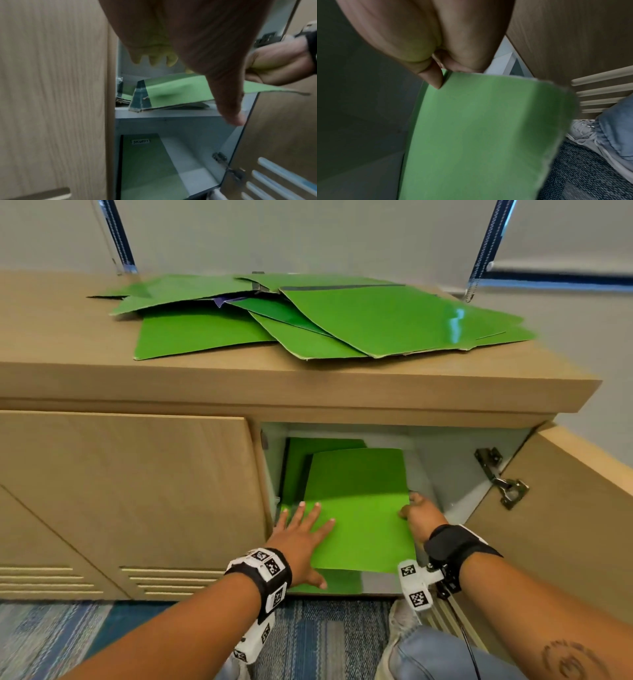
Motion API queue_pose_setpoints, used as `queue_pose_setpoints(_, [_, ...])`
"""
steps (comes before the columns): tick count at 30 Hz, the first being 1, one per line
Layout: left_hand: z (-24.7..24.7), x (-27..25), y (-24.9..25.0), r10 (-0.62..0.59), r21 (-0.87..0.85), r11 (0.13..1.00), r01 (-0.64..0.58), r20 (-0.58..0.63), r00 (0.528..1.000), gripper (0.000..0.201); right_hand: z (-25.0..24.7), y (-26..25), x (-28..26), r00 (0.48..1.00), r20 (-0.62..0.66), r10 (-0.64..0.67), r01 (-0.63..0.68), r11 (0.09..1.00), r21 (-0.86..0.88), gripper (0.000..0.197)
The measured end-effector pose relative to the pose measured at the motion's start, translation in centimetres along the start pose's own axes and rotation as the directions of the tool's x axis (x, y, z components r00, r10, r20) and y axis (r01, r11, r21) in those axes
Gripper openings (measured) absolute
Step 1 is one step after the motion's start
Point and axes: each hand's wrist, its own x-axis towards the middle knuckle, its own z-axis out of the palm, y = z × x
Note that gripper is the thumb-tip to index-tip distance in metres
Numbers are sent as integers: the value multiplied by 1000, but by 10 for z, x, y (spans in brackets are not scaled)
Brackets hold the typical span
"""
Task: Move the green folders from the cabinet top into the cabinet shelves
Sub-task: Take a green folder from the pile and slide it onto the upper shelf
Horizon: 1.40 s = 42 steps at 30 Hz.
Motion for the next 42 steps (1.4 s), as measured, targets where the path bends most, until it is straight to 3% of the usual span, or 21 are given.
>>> queue_pose_setpoints(5, [1, 30, -16, -44, -46, 997, 55, 199, 979, 95, 11, -4, 40, 997, 59, -54, 67, 969, -237, 44])
queue_pose_setpoints(7, [1, 38, -21, -60, -61, 995, 77, 244, 968, 89, 13, -8, 49, 993, 96, -62, 95, 919, -384, 48])
queue_pose_setpoints(8, [-1, 41, -23, -71, -55, 995, 89, 261, 963, 86, 14, -8, 53, 990, 120, -72, 121, 870, -478, 59])
queue_pose_setpoints(10, [-4, 48, -28, -96, -31, 994, 109, 287, 953, 81, 16, -10, 57, 976, 190, -110, 212, 703, -679, 90])
queue_pose_setpoints(13, [-6, 58, -32, -126, -34, 989, 143, 302, 945, 77, 23, -14, 55, 911, 401, -99, 402, 443, -802, 120])
queue_pose_setpoints(16, [-4, 65, -33, -146, -49, 985, 165, 273, 951, 76, 37, -9, 50, 832, 554, 16, 540, 201, -817, 128])
queue_pose_setpoints(19, [-1, 70, -33, -165, -47, 982, 181, 238, 957, 77, 52, 0, 52, 820, 570, 54, 567, 66, -821, 131])
queue_pose_setpoints(26, [-7, 78, -33, -181, -36, 980, 194, 228, 957, 82, 67, -3, 67, 841, 540, -19, 540, 74, -839, 116])
queue_pose_setpoints(36, [-3, 81, -30, -186, -25, 980, 199, 260, 947, 83, 67, -4, 66, 846, 533, -8, 532, 82, -843, 115])
queue_pose_setpoints(39, [-8, 71, -28, -167, -45, 983, 178, 187, 968, 88, 63, -16, 51, 862, 505, -50, 507, 133, -852, 116])
queue_pose_setpoints(42, [-28, 51, -26, -120, -65, 990, 125, 75, 990, 86, 56, -40, 29, 851, 498, -165, 523, 194, -830, 101])
